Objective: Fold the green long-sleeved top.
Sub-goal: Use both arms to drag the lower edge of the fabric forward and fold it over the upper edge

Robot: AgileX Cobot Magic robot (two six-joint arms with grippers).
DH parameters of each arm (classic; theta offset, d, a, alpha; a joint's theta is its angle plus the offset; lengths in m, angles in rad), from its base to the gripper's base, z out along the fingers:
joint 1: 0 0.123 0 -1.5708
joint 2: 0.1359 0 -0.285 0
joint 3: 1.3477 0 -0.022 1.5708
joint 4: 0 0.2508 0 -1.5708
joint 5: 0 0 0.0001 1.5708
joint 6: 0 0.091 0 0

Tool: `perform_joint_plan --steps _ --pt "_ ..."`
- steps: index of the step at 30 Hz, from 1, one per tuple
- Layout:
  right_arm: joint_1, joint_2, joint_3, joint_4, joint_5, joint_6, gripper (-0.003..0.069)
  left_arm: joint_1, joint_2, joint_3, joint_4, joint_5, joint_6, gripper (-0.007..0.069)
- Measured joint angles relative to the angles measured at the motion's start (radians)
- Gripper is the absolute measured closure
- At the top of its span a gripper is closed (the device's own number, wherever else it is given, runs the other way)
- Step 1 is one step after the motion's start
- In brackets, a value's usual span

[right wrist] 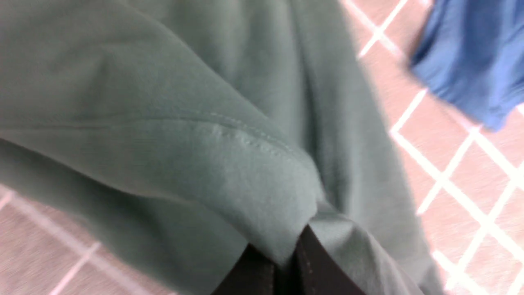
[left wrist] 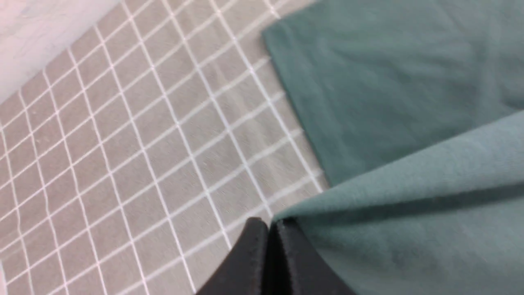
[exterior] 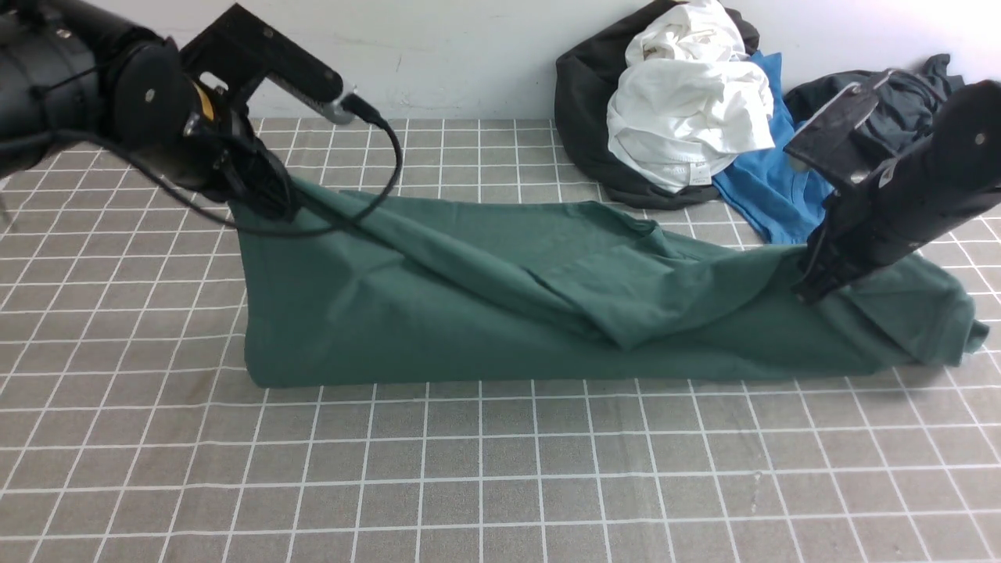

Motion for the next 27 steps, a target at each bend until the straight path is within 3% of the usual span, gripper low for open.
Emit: perform_joint_plan --steps 11,16,22,27 --pt "-0.054 0.187 -0.192 0.072 -0.107 0.022 0.0651 0.056 0.423 -0.390 -0.036 -0.010 -0.107 0.0631" --pt "-0.057 0.280 -0.279 0.052 -0.098 0.126 0.0635 0.056 0.527 -0.482 -0.038 -0.047 -0.174 0.0612" --pt "-0.072 0.300 -0.337 -0.116 -0.026 0.393 0.0479 0.075 0.552 -0.518 -0.038 -0.067 -0.184 0.0389" --pt "-0.042 0.241 -0.364 -0.141 0.028 0.426 0.0427 0.083 0.500 -0.557 -0.036 0.034 -0.185 0.0283"
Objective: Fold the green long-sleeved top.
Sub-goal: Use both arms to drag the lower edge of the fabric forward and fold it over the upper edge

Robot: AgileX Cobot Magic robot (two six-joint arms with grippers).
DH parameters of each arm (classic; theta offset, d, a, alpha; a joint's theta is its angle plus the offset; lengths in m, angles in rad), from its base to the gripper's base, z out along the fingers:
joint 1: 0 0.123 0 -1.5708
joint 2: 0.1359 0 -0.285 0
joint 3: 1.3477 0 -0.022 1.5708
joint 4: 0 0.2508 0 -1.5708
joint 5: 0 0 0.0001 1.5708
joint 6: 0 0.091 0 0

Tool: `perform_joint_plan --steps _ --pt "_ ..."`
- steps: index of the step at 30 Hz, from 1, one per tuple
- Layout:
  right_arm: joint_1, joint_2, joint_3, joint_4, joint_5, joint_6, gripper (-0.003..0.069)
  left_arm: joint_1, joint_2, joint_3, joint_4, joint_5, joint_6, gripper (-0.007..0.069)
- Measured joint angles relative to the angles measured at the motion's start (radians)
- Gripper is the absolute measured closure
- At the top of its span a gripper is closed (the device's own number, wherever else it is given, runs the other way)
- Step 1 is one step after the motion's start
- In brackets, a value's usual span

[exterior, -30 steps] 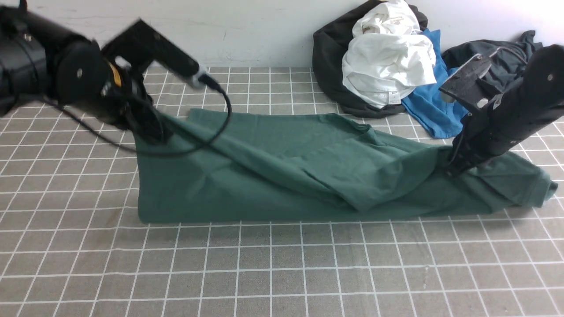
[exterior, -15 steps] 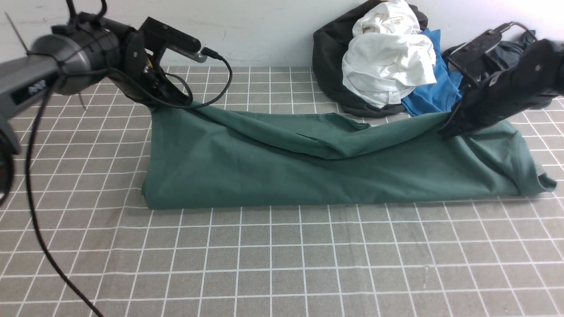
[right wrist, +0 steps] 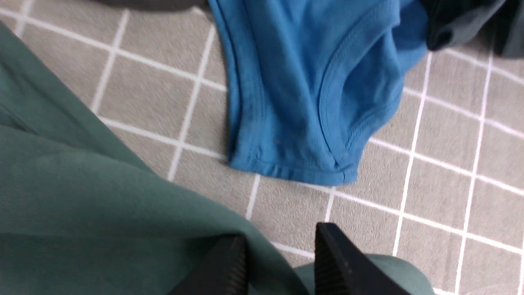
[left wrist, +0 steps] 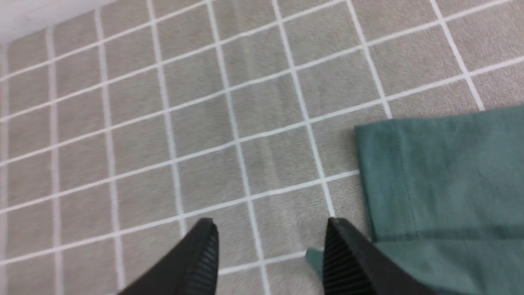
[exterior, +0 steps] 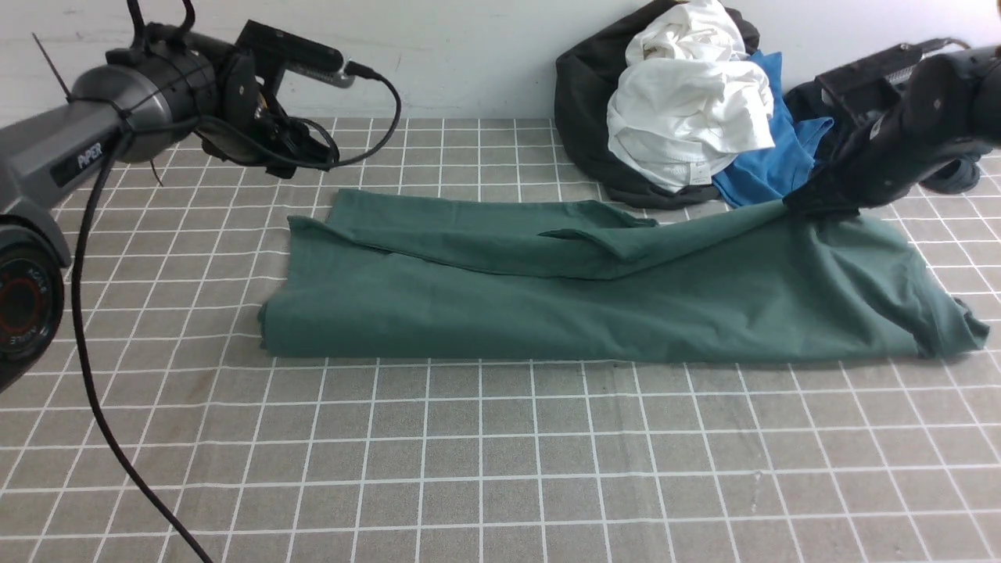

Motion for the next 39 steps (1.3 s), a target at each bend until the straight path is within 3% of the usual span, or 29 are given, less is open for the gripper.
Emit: perform_joint_plan --steps 3,7,12,17,19,21,22,23,24,26,27,29,30,31,32,33,35,37,39 --pt "0.047 -0.046 -0.007 0.024 0.000 -0.033 0.0433 -0.001 -0.077 -0.011 0.000 0.082 0.004 0.0288" --pt "0.126 -0.049 -0.011 0.077 0.013 -0.130 0.0494 -0.008 -0.187 -0.017 -0.004 0.206 0.077 0.0370" --pt "0.126 0.020 -0.011 0.045 -0.003 -0.115 0.0533 -0.002 -0.281 -0.017 -0.024 0.354 0.159 0.0483" --pt "0.119 0.051 -0.011 0.124 0.037 -0.179 0.0531 0.016 -0.335 -0.017 -0.058 0.414 0.175 0.0517" --pt "0.142 0.063 -0.011 0.309 0.106 -0.360 0.0566 0.017 -0.363 -0.017 -0.090 0.441 0.184 0.0522" --pt "0.155 0.079 -0.011 0.402 0.124 -0.448 0.0598 0.017 -0.371 -0.017 -0.109 0.450 0.189 0.0524" --pt "0.170 0.119 -0.011 0.517 0.131 -0.553 0.0642 0.017 -0.384 -0.017 -0.138 0.466 0.202 0.0525" --pt "0.171 0.119 -0.011 0.530 0.131 -0.565 0.0642 0.017 -0.385 -0.017 -0.142 0.468 0.204 0.0525" --pt "0.180 0.171 -0.011 0.621 0.101 -0.667 0.0662 0.017 -0.395 -0.017 -0.175 0.487 0.214 0.0525" --pt "0.181 0.206 -0.011 0.678 0.048 -0.724 0.0668 0.017 -0.403 -0.016 -0.196 0.501 0.224 0.0525" --pt "0.180 0.228 -0.013 0.739 -0.088 -0.789 0.0671 0.017 -0.413 -0.016 -0.220 0.509 0.237 0.0525" --pt "0.181 0.258 -0.013 0.793 -0.295 -0.825 0.0672 0.017 -0.434 -0.016 -0.247 0.516 0.255 0.0525" --pt "0.181 0.262 -0.013 0.793 -0.319 -0.827 0.0671 0.017 -0.437 -0.016 -0.247 0.518 0.255 0.0525" --pt "0.181 0.287 -0.013 0.858 -0.509 -0.837 0.0671 0.017 -0.465 -0.016 -0.266 0.520 0.264 0.0525" --pt "0.181 0.290 -0.012 0.867 -0.532 -0.838 0.0671 0.017 -0.465 -0.016 -0.266 0.520 0.265 0.0525" --pt "0.178 0.301 -0.012 0.955 -0.699 -0.840 0.0671 0.017 -0.495 -0.016 -0.275 0.520 0.266 0.0525" --pt "0.168 0.292 -0.013 1.092 -0.827 -0.846 0.0671 0.017 -0.537 -0.016 -0.279 0.527 0.272 0.0525" --pt "0.157 0.261 -0.013 1.191 -0.811 -0.875 0.0671 0.017 -0.575 -0.015 -0.279 0.538 0.275 0.0525" --pt "0.144 0.220 -0.017 1.245 -0.646 -0.940 0.0673 0.017 -0.616 -0.004 -0.279 0.548 0.281 0.0525"
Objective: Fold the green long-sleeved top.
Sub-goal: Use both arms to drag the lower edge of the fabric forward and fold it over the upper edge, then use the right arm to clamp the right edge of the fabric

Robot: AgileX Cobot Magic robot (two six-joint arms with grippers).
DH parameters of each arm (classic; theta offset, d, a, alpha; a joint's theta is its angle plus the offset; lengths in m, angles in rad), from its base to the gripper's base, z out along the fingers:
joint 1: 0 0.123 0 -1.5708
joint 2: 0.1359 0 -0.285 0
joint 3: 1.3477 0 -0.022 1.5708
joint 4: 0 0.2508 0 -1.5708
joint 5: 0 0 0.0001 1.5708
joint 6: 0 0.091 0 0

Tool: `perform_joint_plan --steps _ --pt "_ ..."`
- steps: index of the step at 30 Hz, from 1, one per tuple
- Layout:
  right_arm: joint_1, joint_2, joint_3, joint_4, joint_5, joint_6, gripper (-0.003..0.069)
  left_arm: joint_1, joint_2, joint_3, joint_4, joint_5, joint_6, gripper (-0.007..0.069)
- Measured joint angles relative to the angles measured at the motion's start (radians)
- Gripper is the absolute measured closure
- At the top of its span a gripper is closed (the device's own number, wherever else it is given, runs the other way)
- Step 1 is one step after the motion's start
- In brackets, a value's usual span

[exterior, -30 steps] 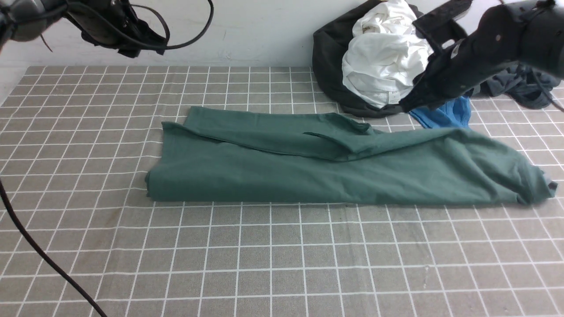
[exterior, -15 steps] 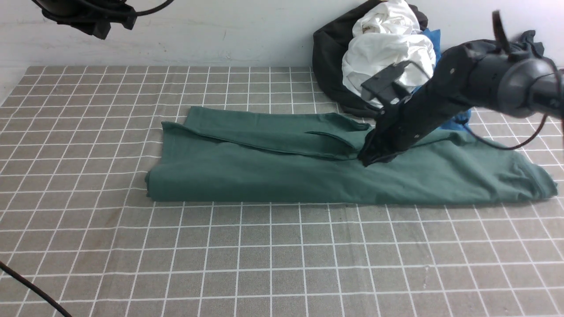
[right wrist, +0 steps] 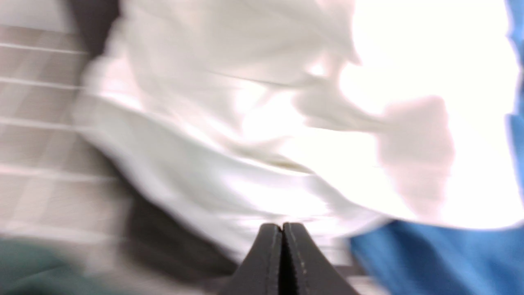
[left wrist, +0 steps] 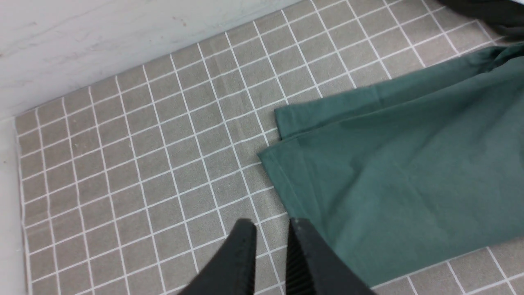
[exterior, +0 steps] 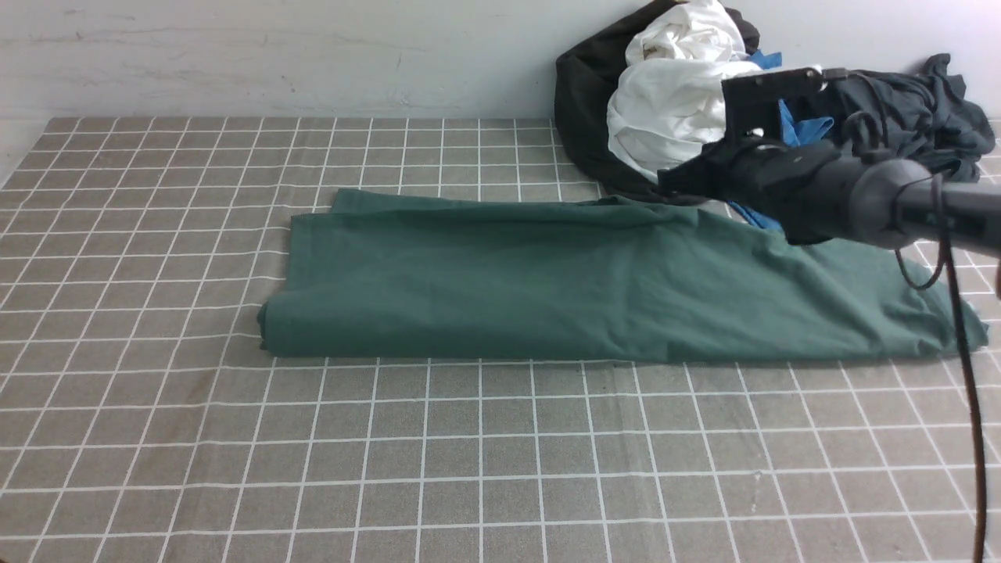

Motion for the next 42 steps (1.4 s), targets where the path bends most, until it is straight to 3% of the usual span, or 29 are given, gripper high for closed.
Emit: perform_joint_plan --steps 4,6,9,11,14,19,22,24,28,30,31,33,35,38,42 --pt "0.017 -0.038 -0.035 -0.029 0.481 -0.081 0.0673 0.000 -0.106 0.095 -0.002 -0.036 0.001 0.0525" --pt "0.056 -0.017 -0.048 -0.092 0.609 -0.099 0.0673 0.000 -0.170 0.196 -0.016 -0.099 0.002 0.0525" --pt "0.090 0.037 -0.072 -0.157 0.601 -0.111 0.0673 0.000 -0.251 0.318 -0.037 -0.186 0.012 0.0525" --pt "0.114 0.128 -0.128 -0.179 0.496 -0.113 0.0673 0.000 -0.356 0.470 -0.059 -0.273 0.033 0.0525" --pt "0.116 0.187 -0.206 -0.116 0.367 -0.107 0.0673 0.000 -0.424 0.561 -0.059 -0.304 0.043 0.0525" --pt "0.083 0.251 -0.360 0.094 0.141 -0.099 0.0672 0.000 -0.565 0.725 0.014 -0.303 0.067 0.0525" --pt "0.042 0.210 -0.389 0.151 0.133 -0.098 0.0660 0.000 -0.627 0.786 0.082 -0.285 0.063 0.0525" --pt "0.000 0.147 -0.382 0.124 0.226 -0.077 0.0641 0.000 -0.673 0.830 0.123 -0.261 0.045 0.0525" --pt "-0.084 0.019 -0.360 -0.086 0.448 0.102 0.0609 0.000 -0.751 0.913 0.184 -0.224 -0.014 0.0526" --pt "-0.145 -0.074 -0.357 -0.359 0.658 0.361 0.0590 0.000 -0.808 0.990 0.211 -0.210 -0.072 0.0526" --pt "-0.154 -0.090 -0.357 -0.410 0.695 0.407 0.0587 0.000 -0.818 1.007 0.213 -0.209 -0.084 0.0526" --pt "-0.206 -0.161 -0.357 -0.774 0.966 0.717 0.0555 0.000 -0.868 1.140 0.217 -0.223 -0.172 0.0526" --pt "-0.241 -0.167 -0.343 -0.982 1.103 0.880 0.0509 0.000 -0.875 1.232 0.216 -0.275 -0.212 0.0526" --pt "-0.290 -0.157 -0.281 -1.095 1.145 0.969 0.0441 0.000 -0.875 1.309 0.205 -0.344 -0.239 0.0526" --pt "-0.370 -0.149 -0.145 -1.108 1.159 1.004 0.0245 0.000 -0.873 1.387 0.140 -0.478 -0.264 0.0526"
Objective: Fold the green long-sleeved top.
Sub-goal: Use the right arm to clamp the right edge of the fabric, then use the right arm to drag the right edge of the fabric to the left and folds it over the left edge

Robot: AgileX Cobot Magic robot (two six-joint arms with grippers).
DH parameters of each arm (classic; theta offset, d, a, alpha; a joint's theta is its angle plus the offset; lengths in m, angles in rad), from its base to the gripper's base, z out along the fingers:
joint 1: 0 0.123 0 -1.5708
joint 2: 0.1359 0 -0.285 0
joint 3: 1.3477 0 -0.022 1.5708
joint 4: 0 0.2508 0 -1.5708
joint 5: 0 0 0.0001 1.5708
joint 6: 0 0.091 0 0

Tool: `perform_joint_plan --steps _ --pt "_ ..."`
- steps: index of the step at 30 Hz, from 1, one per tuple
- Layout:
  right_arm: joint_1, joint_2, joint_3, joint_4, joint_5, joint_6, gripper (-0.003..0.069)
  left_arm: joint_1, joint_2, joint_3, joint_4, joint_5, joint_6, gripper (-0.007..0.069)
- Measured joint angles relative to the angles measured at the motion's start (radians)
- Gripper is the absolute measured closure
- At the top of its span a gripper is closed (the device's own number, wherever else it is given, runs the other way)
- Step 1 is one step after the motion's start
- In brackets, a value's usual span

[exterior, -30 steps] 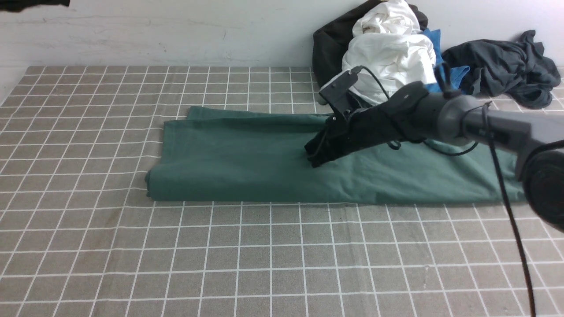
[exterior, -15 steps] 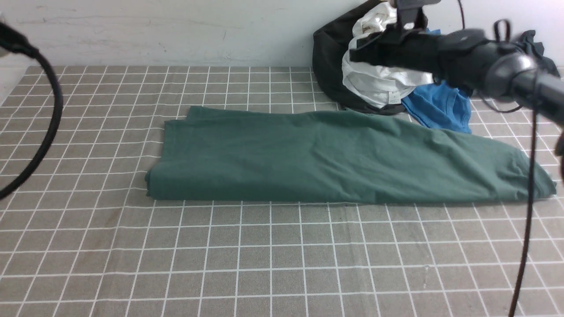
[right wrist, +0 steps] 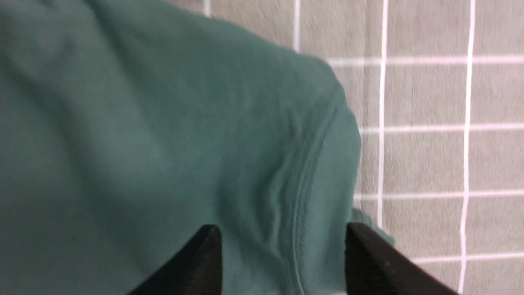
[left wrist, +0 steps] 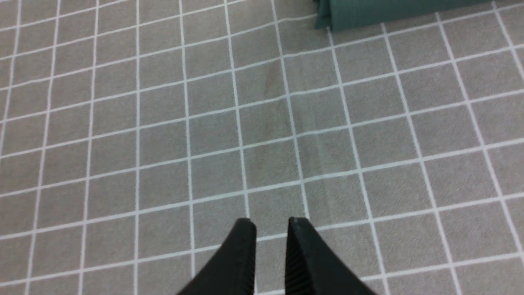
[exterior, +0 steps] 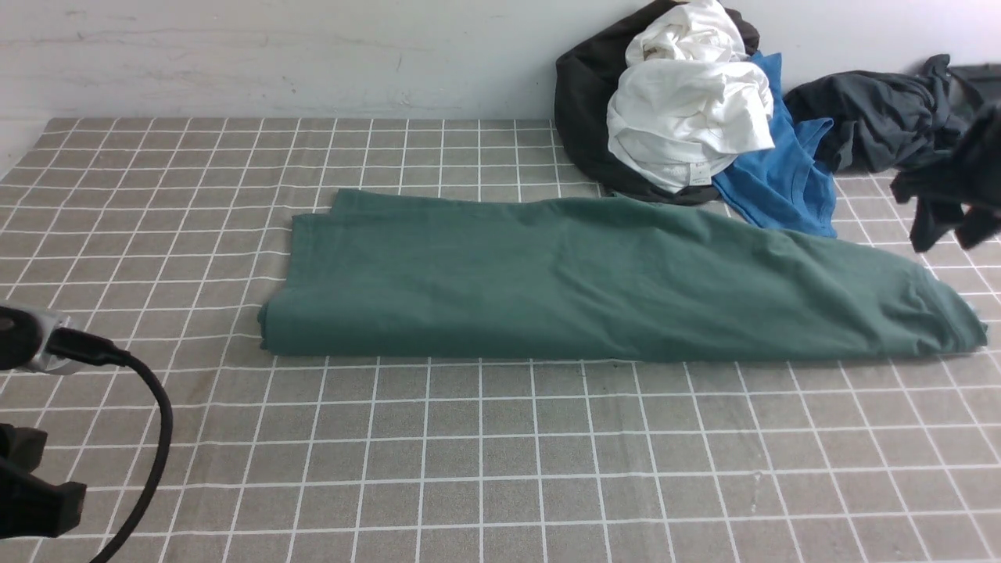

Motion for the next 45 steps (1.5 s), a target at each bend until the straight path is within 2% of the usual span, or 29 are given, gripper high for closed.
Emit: perform_joint_plan --steps 4,7,11,13,14,17,18,23,24,29,32,34,36,37,40,41,43,44,45 --pt "-0.035 0.005 0.111 0.011 -0.005 0.004 0.0106 0.000 0.000 0.005 -0.029 -0.046 -0.006 0.0526" --pt "-0.062 0.030 0.182 0.013 -0.075 0.017 0.0076 0.000 0.000 0.005 -0.033 -0.063 -0.006 0.0526" --pt "-0.067 0.054 0.196 0.013 -0.139 0.020 0.0097 0.000 0.000 0.005 -0.036 -0.078 -0.006 0.0526" --pt "-0.066 0.061 0.198 0.028 -0.176 0.020 0.0153 0.000 0.000 0.005 -0.036 -0.082 -0.006 0.0526" --pt "-0.066 0.061 0.198 0.031 -0.180 0.020 0.0158 0.000 0.000 0.005 -0.036 -0.082 -0.006 0.0526" --pt "-0.066 0.062 0.199 0.050 -0.229 0.020 0.0271 0.000 0.000 0.006 -0.036 -0.082 -0.006 0.0526" --pt "-0.066 0.062 0.199 0.053 -0.233 0.020 0.0288 0.000 0.000 0.006 -0.036 -0.082 -0.006 0.0526" --pt "-0.065 0.053 0.181 0.043 -0.218 -0.002 0.0572 0.000 0.000 0.006 -0.036 -0.084 -0.006 0.0526" --pt "-0.064 0.043 0.170 0.022 -0.204 -0.006 0.0609 0.000 0.000 0.006 -0.036 -0.083 -0.006 0.0526" --pt "-0.062 -0.063 0.068 -0.127 -0.127 0.000 0.0631 0.000 0.000 0.006 -0.036 -0.082 -0.006 0.0526" --pt "-0.042 -0.140 -0.014 -0.133 -0.114 0.002 0.0631 0.000 0.000 0.006 -0.045 -0.095 -0.006 0.0526" --pt "-0.016 -0.178 -0.061 -0.114 -0.113 0.002 0.0631 0.000 0.000 0.006 -0.056 -0.099 -0.006 0.0526" --pt "0.077 -0.236 -0.143 -0.040 -0.120 0.002 0.0631 0.000 0.000 0.006 -0.089 -0.102 -0.006 0.0526" --pt "0.085 -0.236 -0.143 -0.040 -0.119 0.002 0.0631 0.000 0.000 0.006 -0.092 -0.103 -0.006 0.0526" --pt "0.263 -0.246 -0.165 0.079 -0.155 0.001 0.0631 0.000 0.000 0.006 -0.120 -0.107 -0.006 0.0526" --pt "0.286 -0.244 -0.165 0.093 -0.158 0.000 0.0631 0.000 0.000 0.006 -0.122 -0.107 -0.006 0.0526" --pt "0.436 -0.193 -0.165 0.173 -0.202 -0.001 0.0631 0.000 0.000 0.006 -0.130 -0.107 -0.006 0.0526" --pt "0.448 -0.193 -0.165 0.179 -0.208 -0.002 0.0631 0.000 0.000 0.006 -0.130 -0.107 -0.006 0.0526" --pt "0.523 -0.153 -0.165 0.211 -0.259 -0.010 0.0631 0.000 0.000 0.006 -0.130 -0.107 -0.006 0.0526"
